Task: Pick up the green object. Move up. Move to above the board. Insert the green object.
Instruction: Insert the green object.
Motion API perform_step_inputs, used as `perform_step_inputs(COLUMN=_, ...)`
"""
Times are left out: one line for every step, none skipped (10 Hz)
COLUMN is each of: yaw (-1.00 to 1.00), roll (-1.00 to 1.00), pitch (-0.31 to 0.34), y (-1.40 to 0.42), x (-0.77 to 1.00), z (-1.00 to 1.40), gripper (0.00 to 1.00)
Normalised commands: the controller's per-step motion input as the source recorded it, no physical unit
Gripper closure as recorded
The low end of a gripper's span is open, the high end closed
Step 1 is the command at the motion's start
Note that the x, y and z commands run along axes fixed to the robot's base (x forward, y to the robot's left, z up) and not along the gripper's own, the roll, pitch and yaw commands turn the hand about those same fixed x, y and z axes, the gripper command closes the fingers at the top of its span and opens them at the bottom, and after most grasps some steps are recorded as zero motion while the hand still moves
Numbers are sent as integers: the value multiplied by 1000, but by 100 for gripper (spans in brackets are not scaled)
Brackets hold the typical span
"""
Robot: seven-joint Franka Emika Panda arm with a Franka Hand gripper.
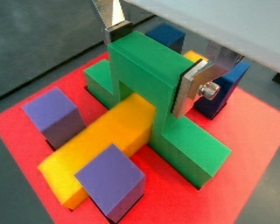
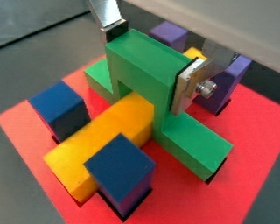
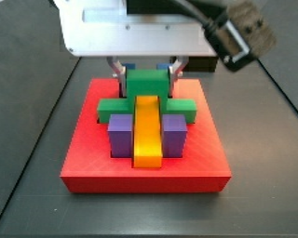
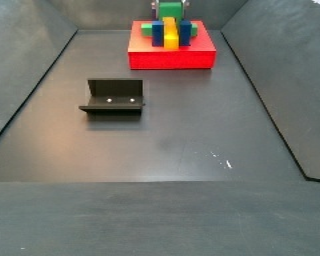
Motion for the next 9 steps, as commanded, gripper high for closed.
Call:
perform_step_inputs(yaw=-66, roll=153, pitch=-133, y=0, x=0, z=-651, gripper=100)
perform_step_inputs(yaw=-43, roll=143, pitch=-146, y=0, x=0, z=-737, gripper=100)
perform_step_inputs(yaw=-40, roll=133, pitch=-166, y=0, x=-17, z=-780, gripper=100)
perform_step_inputs(yaw=-46, roll=147, pitch=-174, y=0, x=-54, z=-794, gripper=100)
perform_step_inputs(yaw=-14, roll=203, pitch=-151, y=-3, x=-203, z=-786, gripper=100)
perform_step_inputs(yaw=0, roll=270, pitch=-131, y=-171, x=-269, z=-714, gripper=100)
perform_step_inputs(yaw=0, roll=196, pitch=-76, y=-106, x=-114, z=-597, gripper=100)
perform_step_inputs(yaw=0, roll=0, pitch=-9, y=0, x=0, z=0, gripper=100)
perform_step_inputs(yaw=0, roll=0, pitch=0, y=0, x=0, z=0, gripper=100)
